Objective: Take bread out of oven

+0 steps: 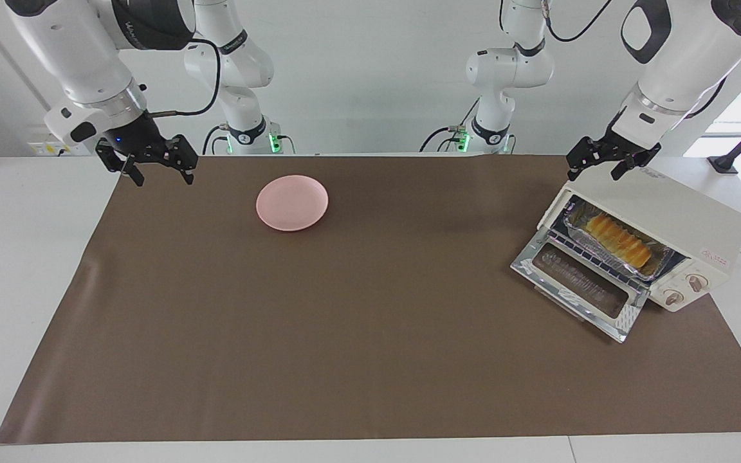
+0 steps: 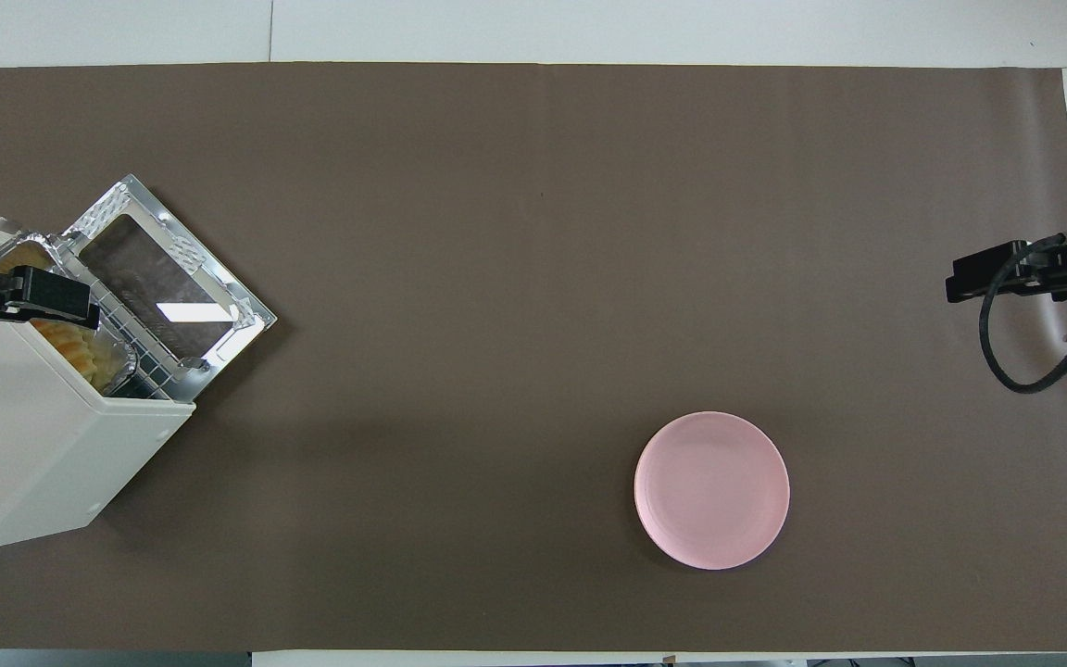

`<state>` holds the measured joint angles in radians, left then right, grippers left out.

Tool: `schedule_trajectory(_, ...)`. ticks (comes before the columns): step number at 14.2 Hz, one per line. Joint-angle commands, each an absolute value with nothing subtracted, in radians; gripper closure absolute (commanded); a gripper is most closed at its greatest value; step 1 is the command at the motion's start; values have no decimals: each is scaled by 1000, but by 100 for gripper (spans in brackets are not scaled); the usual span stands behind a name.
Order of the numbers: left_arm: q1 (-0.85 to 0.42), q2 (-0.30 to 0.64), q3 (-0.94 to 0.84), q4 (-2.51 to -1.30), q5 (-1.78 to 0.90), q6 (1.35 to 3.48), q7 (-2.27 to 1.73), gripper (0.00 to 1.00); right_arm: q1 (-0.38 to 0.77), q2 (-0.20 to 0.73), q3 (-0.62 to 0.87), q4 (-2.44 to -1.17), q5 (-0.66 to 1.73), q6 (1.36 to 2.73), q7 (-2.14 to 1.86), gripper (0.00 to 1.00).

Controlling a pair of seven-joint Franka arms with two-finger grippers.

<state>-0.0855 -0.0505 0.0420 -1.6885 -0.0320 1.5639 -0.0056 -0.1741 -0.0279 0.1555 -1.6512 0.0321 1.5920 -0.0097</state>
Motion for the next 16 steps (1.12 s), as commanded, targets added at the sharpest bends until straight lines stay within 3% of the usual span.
schedule_trajectory(1,-89,-52,41,-1692,-34,1580,-18,0,-186,-44,163,-1666,35,1585,-35,0)
schedule_trajectory(13,-89,-72,44,-1684,-34,1549,-26,0,-186,-45,163,-1666,35,1585,-35,0)
schedule_trajectory(16,-90,-2,44,-1623,-35,1543,-131,0,-186,-46,163,-1666,35,1585,-35,0)
